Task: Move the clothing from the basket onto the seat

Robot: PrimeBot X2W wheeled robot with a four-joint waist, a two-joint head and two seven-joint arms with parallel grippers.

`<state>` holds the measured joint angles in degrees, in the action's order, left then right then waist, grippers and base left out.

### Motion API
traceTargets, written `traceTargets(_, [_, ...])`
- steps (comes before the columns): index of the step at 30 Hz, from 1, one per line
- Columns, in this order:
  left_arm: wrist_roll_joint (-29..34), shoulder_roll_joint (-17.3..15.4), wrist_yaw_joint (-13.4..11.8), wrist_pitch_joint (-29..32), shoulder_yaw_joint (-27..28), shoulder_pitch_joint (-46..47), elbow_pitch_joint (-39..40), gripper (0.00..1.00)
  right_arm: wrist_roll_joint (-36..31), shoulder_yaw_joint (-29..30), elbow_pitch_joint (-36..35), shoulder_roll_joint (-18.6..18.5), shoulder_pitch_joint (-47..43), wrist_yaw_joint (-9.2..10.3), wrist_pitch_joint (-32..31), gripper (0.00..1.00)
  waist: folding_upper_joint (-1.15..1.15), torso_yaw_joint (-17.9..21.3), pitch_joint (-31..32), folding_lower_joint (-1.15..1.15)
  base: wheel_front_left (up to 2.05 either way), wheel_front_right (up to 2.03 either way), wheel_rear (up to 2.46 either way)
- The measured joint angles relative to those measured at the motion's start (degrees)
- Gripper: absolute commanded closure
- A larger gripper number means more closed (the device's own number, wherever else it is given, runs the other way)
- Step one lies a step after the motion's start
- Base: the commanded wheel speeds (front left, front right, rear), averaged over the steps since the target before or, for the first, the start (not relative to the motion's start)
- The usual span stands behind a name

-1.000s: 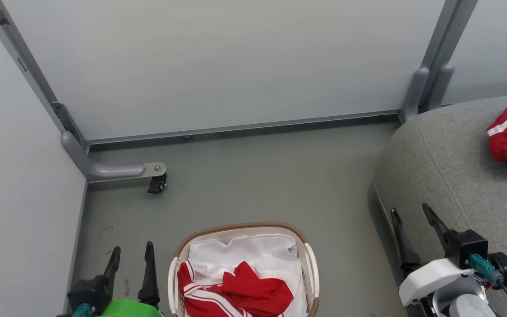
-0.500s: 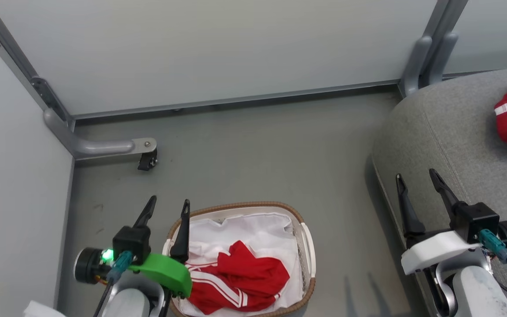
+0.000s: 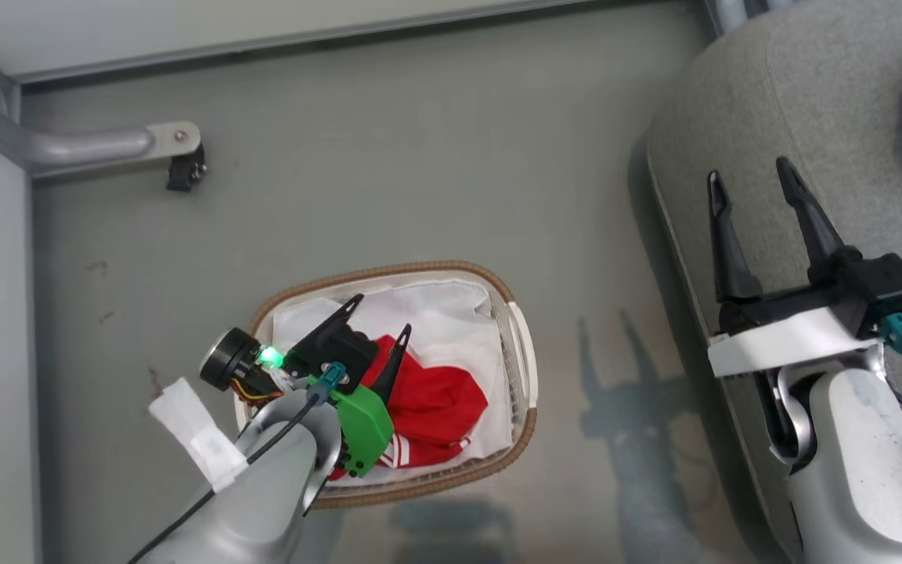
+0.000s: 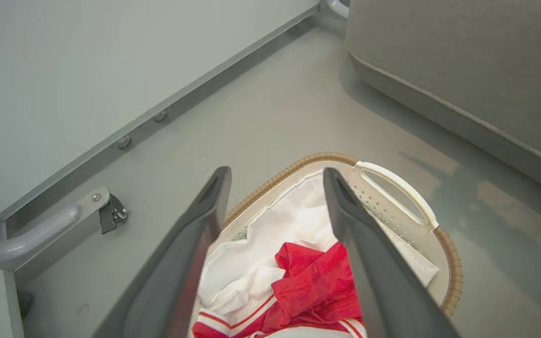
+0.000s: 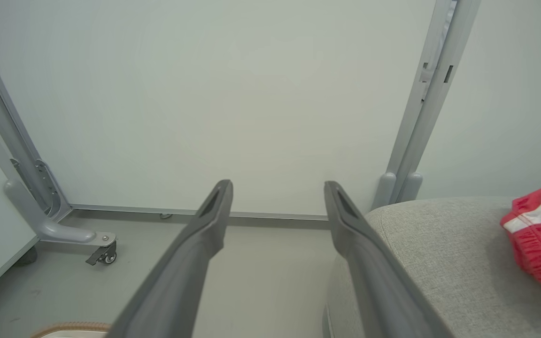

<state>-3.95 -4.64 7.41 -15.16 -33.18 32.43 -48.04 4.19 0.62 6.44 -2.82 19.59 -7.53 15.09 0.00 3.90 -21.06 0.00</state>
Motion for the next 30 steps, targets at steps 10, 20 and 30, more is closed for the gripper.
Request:
traceTargets(10, [-0.7, -1.8, 0.1, 2.2, -13.2, 9.5, -14.8, 0.00, 2.6, -1.8, -2.6, 0.0, 3.9, 0.00, 0.0, 0.00, 0.00, 3.7, -12.8, 0.01, 0.00, 0.00, 0.00])
traceTargets(20, [-4.0, -3.1, 0.1, 2.2, -19.9, 14.5, -20.6, 0.00, 4.4, -3.1, -5.4, 0.0, 6.6, 0.00, 0.0, 0.00, 0.00, 7.7, -23.0, 0.01, 0.00, 0.00, 0.00])
traceTargets(30, [-6.7, -5.1, 0.1, 3.4, -21.5, 19.0, -23.7, 0.00, 5.4, -4.3, -6.2, 0.0, 8.8, 0.00, 0.0, 0.00, 0.00, 10.5, -29.9, 0.01, 0.00, 0.00, 0.00])
